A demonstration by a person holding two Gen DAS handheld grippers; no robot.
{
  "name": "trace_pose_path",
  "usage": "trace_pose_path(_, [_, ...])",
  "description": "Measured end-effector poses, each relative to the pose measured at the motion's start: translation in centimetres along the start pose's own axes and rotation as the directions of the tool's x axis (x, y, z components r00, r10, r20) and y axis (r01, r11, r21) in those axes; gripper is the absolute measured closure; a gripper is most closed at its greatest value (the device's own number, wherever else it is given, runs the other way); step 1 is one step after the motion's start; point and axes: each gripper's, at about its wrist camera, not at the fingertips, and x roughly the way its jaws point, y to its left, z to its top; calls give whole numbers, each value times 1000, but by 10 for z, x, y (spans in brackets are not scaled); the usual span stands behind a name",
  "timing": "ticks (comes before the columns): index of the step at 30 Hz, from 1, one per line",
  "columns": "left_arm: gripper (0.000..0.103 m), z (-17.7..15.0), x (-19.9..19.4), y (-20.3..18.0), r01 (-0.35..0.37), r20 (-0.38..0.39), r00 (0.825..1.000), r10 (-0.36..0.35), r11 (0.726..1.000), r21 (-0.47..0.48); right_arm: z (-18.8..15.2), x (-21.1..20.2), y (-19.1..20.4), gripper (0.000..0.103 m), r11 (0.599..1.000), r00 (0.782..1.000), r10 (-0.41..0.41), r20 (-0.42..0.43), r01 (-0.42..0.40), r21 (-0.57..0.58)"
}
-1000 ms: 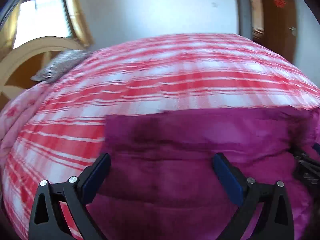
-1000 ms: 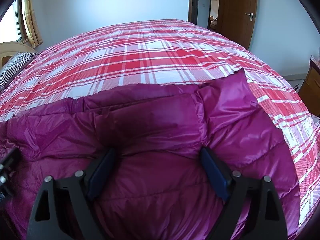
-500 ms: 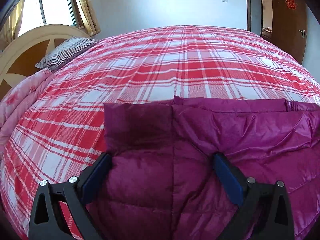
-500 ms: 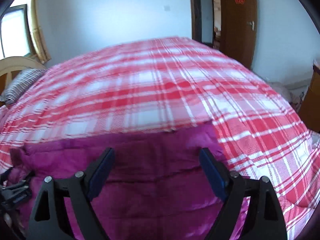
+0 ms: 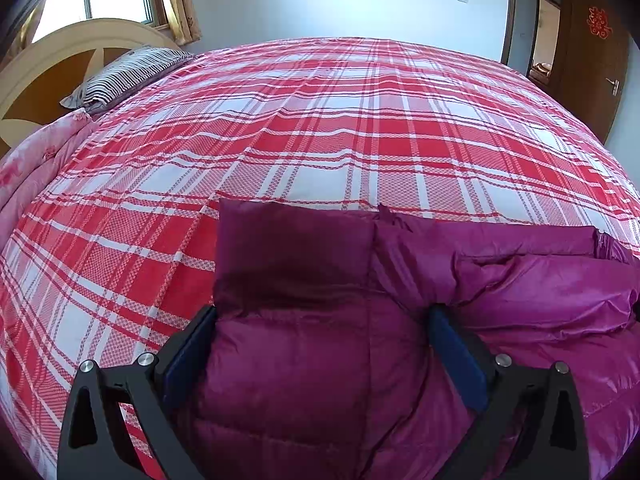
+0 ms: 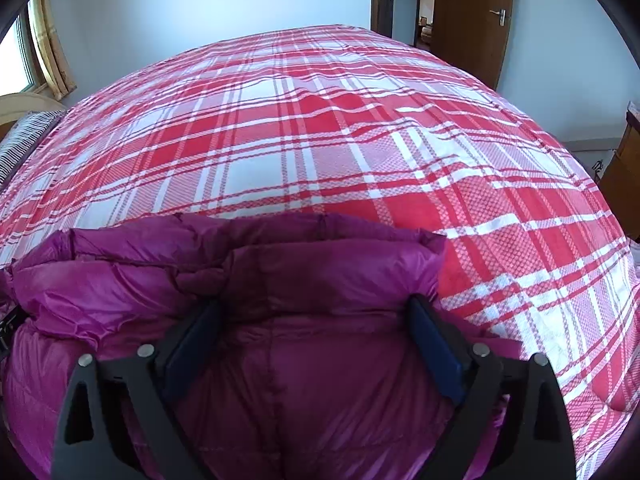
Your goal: Fold large clothes
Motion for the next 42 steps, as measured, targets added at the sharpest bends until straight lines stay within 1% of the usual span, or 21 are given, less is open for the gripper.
trace_pose_path(1, [1, 0, 0, 0, 1, 1, 1000, -1, 1000, -1, 1, -1, 0, 8, 1000, 1000, -4, 2, 4, -3])
trace_pose_path(4, [1, -2, -1, 0, -1, 5, 1000, 1, 1000, -2, -1, -19, -1, 20, 1000, 999, 10, 38, -11, 18])
trace_pose_path(7, [1, -2, -2, -2, -12, 11, 1000, 12, 1000, 5, -10, -51, 12, 20, 998, 993, 53, 110, -56, 32])
trace_pose_path(10, [1, -2, -1, 0, -2, 7, 1000, 2, 1000, -3, -25, -85, 47, 20, 991, 972, 135, 192, -127, -50])
trace_pose_path(11, [1, -2, -1, 0, 1, 6, 1000, -1, 1000, -4, -34, -89, 65, 20, 984, 968, 160, 195, -141, -110])
trace_pose_path(14, [1, -2, -1, 2, 12, 5, 1000, -12, 1000, -11, -51, -64, 90, 23, 977, 984, 131, 118, -108, -182])
trace_pose_path(20, [1, -2, -1, 3, 18, -1, 1000, -18, 1000, -19, -53, -37, 95, 19, 977, 993, 89, 83, -70, -202])
trace_pose_path(21, [1, -2, -3, 4, 31, -9, 999, -31, 999, -23, -54, -36, 97, 19, 976, 994, 81, 78, -63, -208])
trace_pose_path(23, [1, -7, -17, 15, 110, -38, 993, -111, 993, -49, -54, -37, 96, 18, 976, 994, 81, 75, -63, -210])
trace_pose_path(24, [1, -11, -29, 23, 159, -30, 986, -161, 985, -67, -52, -37, 93, 18, 976, 993, 98, 70, -82, -202])
trace_pose_path(25, [1, -19, -52, 35, 214, 10, 977, -213, 974, -76, -52, -41, 89, 18, 976, 991, 119, 66, -104, -193])
trace_pose_path(26, [1, -26, -70, 44, 243, 45, 970, -240, 968, -67, -52, -48, 86, 18, 975, 989, 134, 65, -120, -188])
trace_pose_path(28, [1, -44, -98, 61, 265, 87, 962, -260, 964, -39, -54, -69, 79, 18, 975, 984, 152, 92, -134, -180])
trace_pose_path(30, [1, -64, -116, 78, 254, 113, 962, -249, 967, -28, -62, -93, 73, 16, 965, 968, 211, 137, -184, -188])
trace_pose_path(31, [1, -78, -123, 88, 254, 124, 961, -248, 967, -33, -69, -104, 72, 15, 962, 963, 218, 156, -185, -201])
trace_pose_path(33, [1, -97, -123, 103, 269, 115, 958, -261, 961, -60, -86, -116, 68, 15, 959, 960, 221, 171, -182, -218])
trace_pose_path(34, [1, -109, -118, 110, 275, 90, 959, -268, 958, -83, -91, -116, 69, 15, 958, 961, 224, 163, -186, -220])
trace_pose_path(36, [1, -127, -103, 117, 301, 55, 953, -297, 947, -115, -103, -107, 72, 15, 961, 975, 179, 131, -145, -234])
trace_pose_path(37, [1, -134, -98, 119, 316, 40, 949, -313, 940, -131, -107, -103, 72, 14, 962, 976, 167, 137, -131, -239])
trace_pose_path(39, [1, -140, -102, 116, 313, 102, 948, -302, 943, -111, -114, -94, 72, 10, 964, 976, 165, 142, -129, -234])
trace_pose_path(42, [1, -137, -102, 107, 389, 118, 919, -377, 916, -96, -114, -86, 74, 7, 963, 982, 133, 137, -96, -252])
